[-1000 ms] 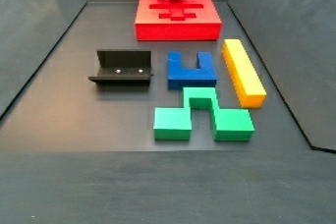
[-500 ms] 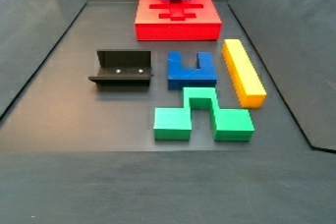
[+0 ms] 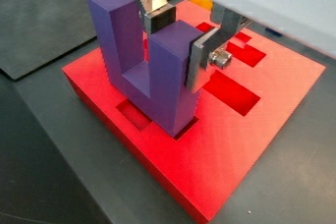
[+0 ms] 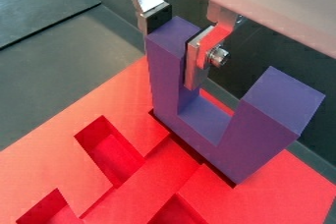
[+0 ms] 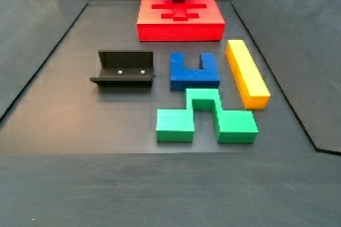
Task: Pick up the purple object. Move up. Move to above the board. Insert the purple object.
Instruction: Insert the purple object.
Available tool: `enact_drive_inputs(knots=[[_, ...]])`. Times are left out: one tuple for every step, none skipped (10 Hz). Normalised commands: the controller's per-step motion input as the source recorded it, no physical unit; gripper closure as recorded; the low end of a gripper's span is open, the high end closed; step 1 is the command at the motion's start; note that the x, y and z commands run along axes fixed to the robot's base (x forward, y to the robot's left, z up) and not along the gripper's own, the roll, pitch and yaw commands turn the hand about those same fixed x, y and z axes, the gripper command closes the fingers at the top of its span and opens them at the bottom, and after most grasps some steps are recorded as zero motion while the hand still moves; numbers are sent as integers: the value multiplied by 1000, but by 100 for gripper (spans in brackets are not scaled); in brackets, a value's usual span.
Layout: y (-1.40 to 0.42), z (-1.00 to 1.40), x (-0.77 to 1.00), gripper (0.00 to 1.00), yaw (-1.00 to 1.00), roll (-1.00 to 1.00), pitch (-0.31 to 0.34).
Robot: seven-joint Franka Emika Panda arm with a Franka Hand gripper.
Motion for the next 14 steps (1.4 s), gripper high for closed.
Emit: enact_drive_inputs(knots=[[0,-254,0,100,0,0,0],[0,-217,37,100,0,0,0],[23,-120,206,100,0,0,0],[0,-91,323,100,-37,0,1],[0,-97,243,100,-94,0,0],[0,-131,131,100,-69,6,0],[0,-157,77,100,-54,0,0],[-6,-329,0,100,-54,0,-39],[0,-529,0,100,-51,0,-124],[0,-594,0,100,-34,-1,-163],[0,-597,0,100,-26,0,-173],[0,-589,0,100,-29,0,-170],[0,-497,0,100,-49,0,-126],[0,-249,0,100,-60,-3,-63]])
